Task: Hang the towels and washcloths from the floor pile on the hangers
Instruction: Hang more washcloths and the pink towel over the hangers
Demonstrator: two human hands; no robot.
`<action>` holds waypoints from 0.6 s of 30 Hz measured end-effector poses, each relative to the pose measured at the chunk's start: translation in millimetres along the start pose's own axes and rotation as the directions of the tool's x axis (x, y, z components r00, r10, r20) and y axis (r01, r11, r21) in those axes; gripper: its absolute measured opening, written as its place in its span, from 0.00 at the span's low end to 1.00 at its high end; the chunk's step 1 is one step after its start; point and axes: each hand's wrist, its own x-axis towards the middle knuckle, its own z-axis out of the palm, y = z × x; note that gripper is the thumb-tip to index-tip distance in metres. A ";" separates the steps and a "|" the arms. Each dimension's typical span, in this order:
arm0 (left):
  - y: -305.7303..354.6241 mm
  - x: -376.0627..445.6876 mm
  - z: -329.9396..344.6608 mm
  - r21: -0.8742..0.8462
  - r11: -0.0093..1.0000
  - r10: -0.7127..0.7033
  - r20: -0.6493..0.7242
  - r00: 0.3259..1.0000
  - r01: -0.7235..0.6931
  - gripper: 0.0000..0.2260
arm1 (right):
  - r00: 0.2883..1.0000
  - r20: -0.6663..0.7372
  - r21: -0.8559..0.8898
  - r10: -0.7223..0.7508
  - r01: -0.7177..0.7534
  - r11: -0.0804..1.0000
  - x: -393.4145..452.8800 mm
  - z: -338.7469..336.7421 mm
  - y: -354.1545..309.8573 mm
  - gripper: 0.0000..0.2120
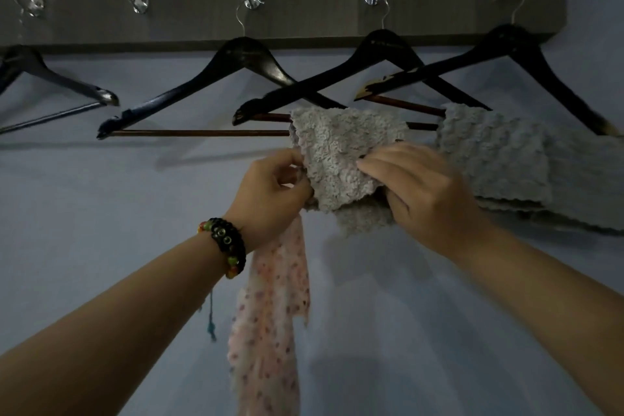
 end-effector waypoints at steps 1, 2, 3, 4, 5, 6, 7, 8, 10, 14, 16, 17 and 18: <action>0.3 -0.5 0.1 -0.039 0.999 -0.020 0.012 1.000 0.020 0.10 | 0.999 0.008 -0.025 -0.047 0.048 0.999 -0.5 -0.6 2.5 0.16; 1.6 -1.2 0.3 -0.076 0.996 -0.041 0.030 0.999 0.043 0.11 | 0.996 0.022 -0.058 -0.090 0.091 0.994 -1.4 -2.0 5.0 0.14; 3.6 -1.8 0.8 -0.102 0.992 -0.064 0.048 0.997 0.069 0.12 | 0.992 0.037 -0.087 -0.121 0.124 0.988 -3.0 -3.3 7.4 0.13; 4.8 -1.8 1.4 -0.120 0.988 -0.093 0.061 0.994 0.100 0.12 | 0.990 0.048 -0.101 -0.131 0.136 0.986 -4.5 -4.8 9.9 0.13; 6.1 -1.4 2.0 -0.125 0.983 -0.125 0.063 0.990 0.132 0.13 | 0.992 0.050 -0.099 -0.118 0.122 0.988 -5.7 -5.8 12.4 0.12; 6.9 -0.2 2.7 -0.126 0.979 -0.157 0.052 0.986 0.163 0.13 | 0.996 0.046 -0.084 -0.079 0.083 0.993 -6.5 -6.3 14.8 0.12; 8.2 1.1 3.5 -0.132 0.972 -0.190 0.041 0.981 0.194 0.12 | 0.999 0.041 -0.059 -0.026 0.028 0.998 -7.2 -5.8 17.1 0.13; 8.5 3.5 4.4 -0.147 0.963 -0.224 0.038 0.974 0.227 0.12 | 0.999 0.040 -0.029 0.029 -0.028 0.999 -7.0 -5.5 19.7 0.14; 9.8 8.4 6.6 -0.170 0.946 -0.269 0.058 0.961 0.275 0.11 | 0.990 0.072 0.019 0.119 -0.121 0.992 -4.4 -6.5 25.5 0.17; 9.2 20.6 15.0 -0.042 0.952 -0.302 -0.015 0.953 0.302 0.10 | 0.942 0.248 0.039 0.227 -0.244 0.969 3.6 -8.9 29.1 0.28; 9.0 24.7 19.9 0.003 0.947 -0.320 -0.041 0.947 0.320 0.07 | 0.900 0.356 0.008 0.251 -0.271 0.963 5.6 -3.1 31.2 0.34; 9.7 25.1 22.0 -0.015 0.945 -0.328 -0.038 0.944 0.328 0.06 | 0.891 0.387 -0.006 0.236 -0.253 0.967 5.8 1.2 33.4 0.35; 10.4 24.7 22.8 -0.055 0.939 -0.342 -0.024 0.939 0.340 0.07 | 0.896 0.398 -0.016 0.197 -0.208 0.978 5.6 5.8 35.9 0.34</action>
